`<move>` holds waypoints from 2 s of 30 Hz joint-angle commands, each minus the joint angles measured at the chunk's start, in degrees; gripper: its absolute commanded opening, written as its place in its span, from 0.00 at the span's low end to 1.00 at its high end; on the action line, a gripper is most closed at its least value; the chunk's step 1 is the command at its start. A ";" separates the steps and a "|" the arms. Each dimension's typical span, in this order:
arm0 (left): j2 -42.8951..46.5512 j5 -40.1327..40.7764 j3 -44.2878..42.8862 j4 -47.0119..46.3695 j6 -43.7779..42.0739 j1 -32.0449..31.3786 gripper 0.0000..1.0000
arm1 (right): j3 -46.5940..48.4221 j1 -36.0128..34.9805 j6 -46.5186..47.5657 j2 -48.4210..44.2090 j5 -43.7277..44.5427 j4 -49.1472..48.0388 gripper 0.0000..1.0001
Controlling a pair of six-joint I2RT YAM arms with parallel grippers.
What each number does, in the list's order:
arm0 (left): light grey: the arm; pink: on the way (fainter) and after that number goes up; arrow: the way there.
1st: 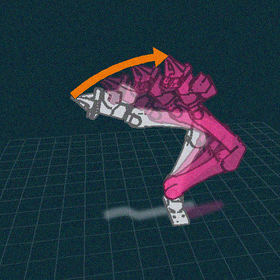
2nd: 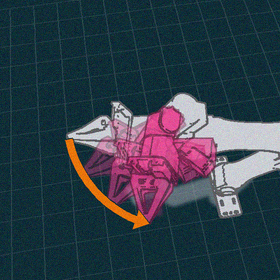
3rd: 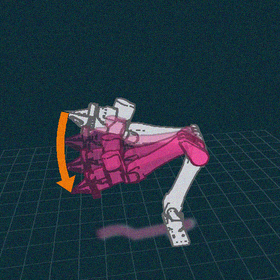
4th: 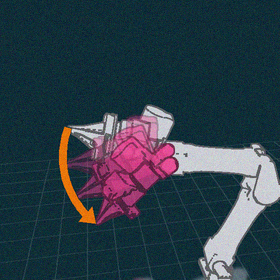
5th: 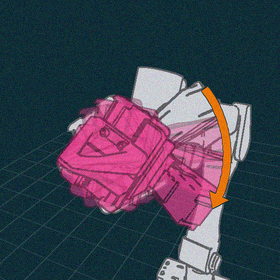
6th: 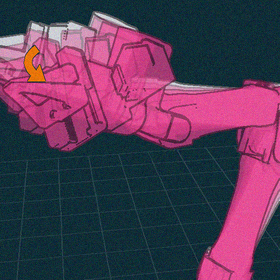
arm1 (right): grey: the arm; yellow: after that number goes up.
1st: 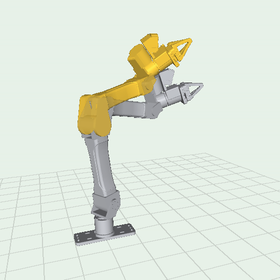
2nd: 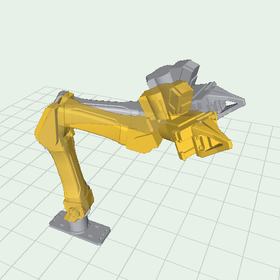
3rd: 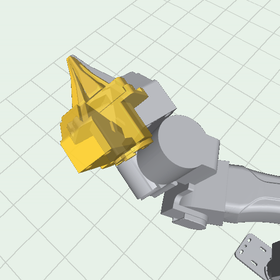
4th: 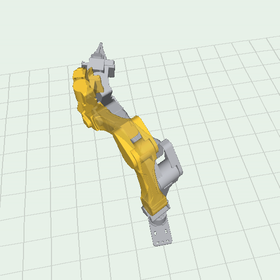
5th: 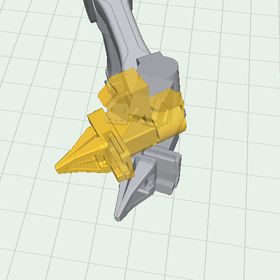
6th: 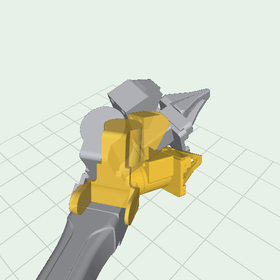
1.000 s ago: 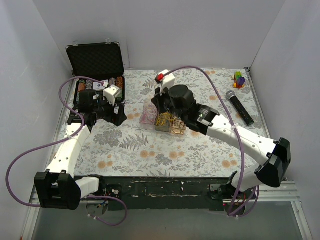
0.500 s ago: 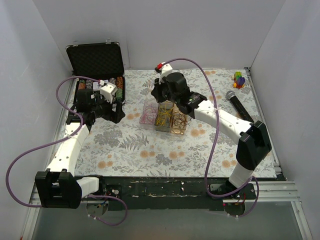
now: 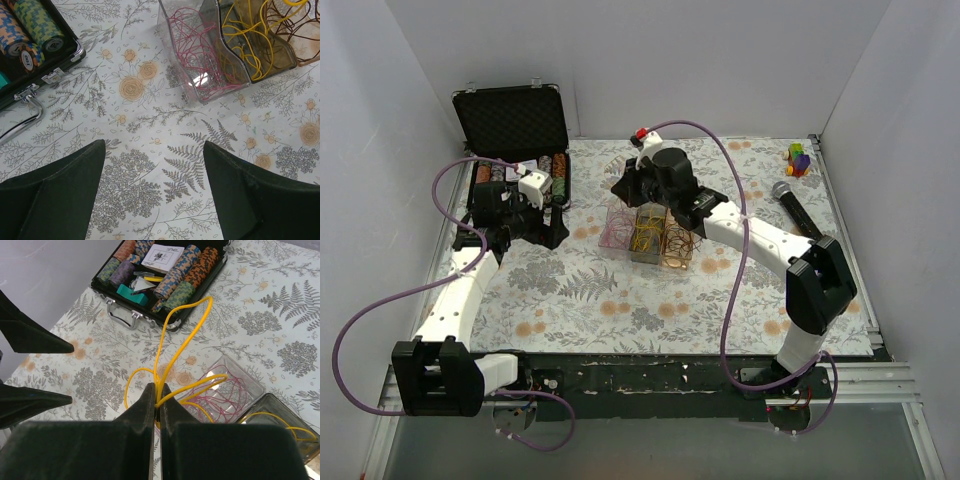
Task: Untangle the cables
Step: Place the cable in the bin.
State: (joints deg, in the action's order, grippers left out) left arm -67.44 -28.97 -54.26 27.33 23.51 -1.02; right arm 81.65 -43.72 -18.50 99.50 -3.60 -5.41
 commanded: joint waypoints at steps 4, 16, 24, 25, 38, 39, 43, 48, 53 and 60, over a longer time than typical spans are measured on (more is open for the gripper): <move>0.91 0.14 -0.14 -0.88 -0.13 0.66 0.79 | -5.34 0.92 -6.36 -1.59 -2.82 -10.40 0.01; 0.56 0.05 -0.14 -1.40 0.40 0.84 0.78 | -20.21 4.35 -10.77 -6.86 0.42 -13.94 0.01; 0.20 0.23 0.29 -1.84 0.57 0.93 0.78 | -17.50 4.35 -8.57 -6.17 7.37 -4.98 0.01; 0.12 0.32 0.29 -1.84 0.66 0.93 0.78 | -16.44 4.35 -8.48 -5.21 7.64 -3.66 0.01; -0.50 -0.12 0.21 -2.11 0.22 0.93 0.79 | -2.11 2.86 -8.83 7.45 12.73 12.35 0.01; -0.41 -0.03 0.21 -2.11 0.14 0.93 0.79 | -1.93 2.77 -9.01 7.81 13.00 12.53 0.01; -0.50 0.06 0.38 -2.19 -0.30 0.93 0.79 | -0.26 1.98 -9.09 9.30 15.89 15.60 0.01; -0.85 -0.03 0.38 -2.46 -0.30 0.93 0.79 | 2.81 1.54 -9.71 12.20 17.74 19.20 0.01; -0.94 0.23 0.47 -2.63 -0.30 0.93 0.79 | 7.03 1.10 -9.97 16.07 18.97 23.07 0.01; -1.12 0.49 0.73 -2.90 -0.74 0.93 0.79 | 11.51 1.01 -9.80 20.11 19.06 27.55 0.01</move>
State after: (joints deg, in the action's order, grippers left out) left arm -68.93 -28.88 -53.84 25.23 23.70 -0.49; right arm 88.73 -42.41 -28.29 117.32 13.85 18.00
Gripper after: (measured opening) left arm 0.793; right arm 0.045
